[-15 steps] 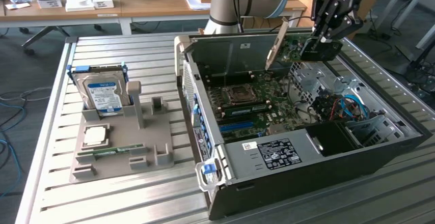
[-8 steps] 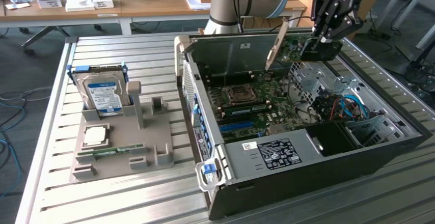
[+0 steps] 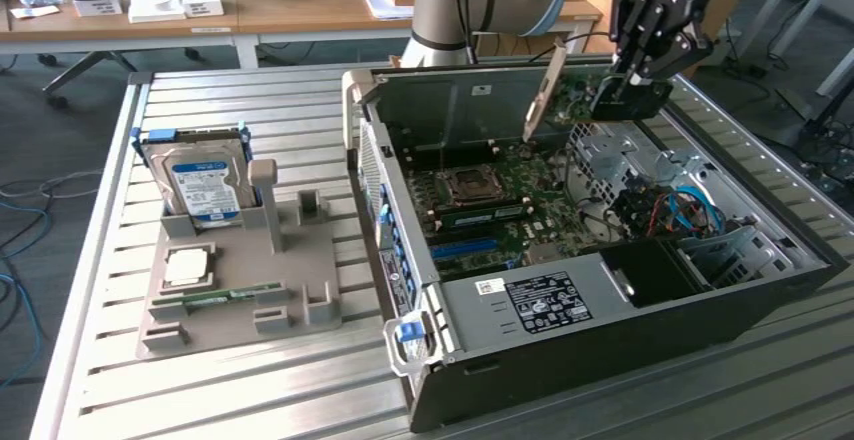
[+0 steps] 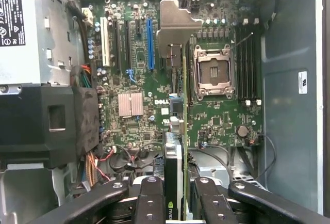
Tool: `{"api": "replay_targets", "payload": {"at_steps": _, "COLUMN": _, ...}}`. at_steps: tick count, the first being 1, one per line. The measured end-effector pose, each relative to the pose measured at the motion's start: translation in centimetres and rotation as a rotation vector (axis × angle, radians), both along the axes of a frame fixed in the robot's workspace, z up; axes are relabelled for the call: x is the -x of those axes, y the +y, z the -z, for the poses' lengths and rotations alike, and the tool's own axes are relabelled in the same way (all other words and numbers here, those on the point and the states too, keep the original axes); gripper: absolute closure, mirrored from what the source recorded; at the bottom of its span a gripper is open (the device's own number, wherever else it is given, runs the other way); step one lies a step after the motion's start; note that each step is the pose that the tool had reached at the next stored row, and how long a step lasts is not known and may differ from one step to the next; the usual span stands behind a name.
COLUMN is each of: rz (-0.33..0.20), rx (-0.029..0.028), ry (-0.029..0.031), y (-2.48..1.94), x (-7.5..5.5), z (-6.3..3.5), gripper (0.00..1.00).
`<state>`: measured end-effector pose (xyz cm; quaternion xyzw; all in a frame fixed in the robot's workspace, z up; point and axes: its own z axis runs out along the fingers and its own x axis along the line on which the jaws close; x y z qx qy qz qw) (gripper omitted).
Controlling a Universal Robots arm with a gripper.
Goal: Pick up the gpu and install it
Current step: 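Insert the gpu into the slot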
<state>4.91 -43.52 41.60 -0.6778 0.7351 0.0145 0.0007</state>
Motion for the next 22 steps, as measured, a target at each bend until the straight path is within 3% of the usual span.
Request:
{"api": "replay_targets", "payload": {"at_steps": 2, "rz": -0.001, "rx": -0.0005, "ry": -0.0075, "y": 0.00, "x": 0.14, "z": 0.02, "gripper": 0.73}}
{"api": "replay_targets", "payload": {"at_steps": 5, "rz": -0.001, "rx": -0.0009, "ry": -0.0090, "y": 0.00, "x": 0.20, "z": 0.03, "gripper": 0.73}}
{"api": "replay_targets", "payload": {"at_steps": 9, "rz": -0.001, "rx": -0.0096, "ry": -0.0161, "y": 0.00, "x": 0.44, "z": 0.03, "gripper": 0.73}}
{"api": "replay_targets", "payload": {"at_steps": 22, "rz": -0.001, "rx": -0.0102, "ry": -0.0170, "y": 0.00, "x": 0.55, "z": 0.04, "gripper": 0.73}}
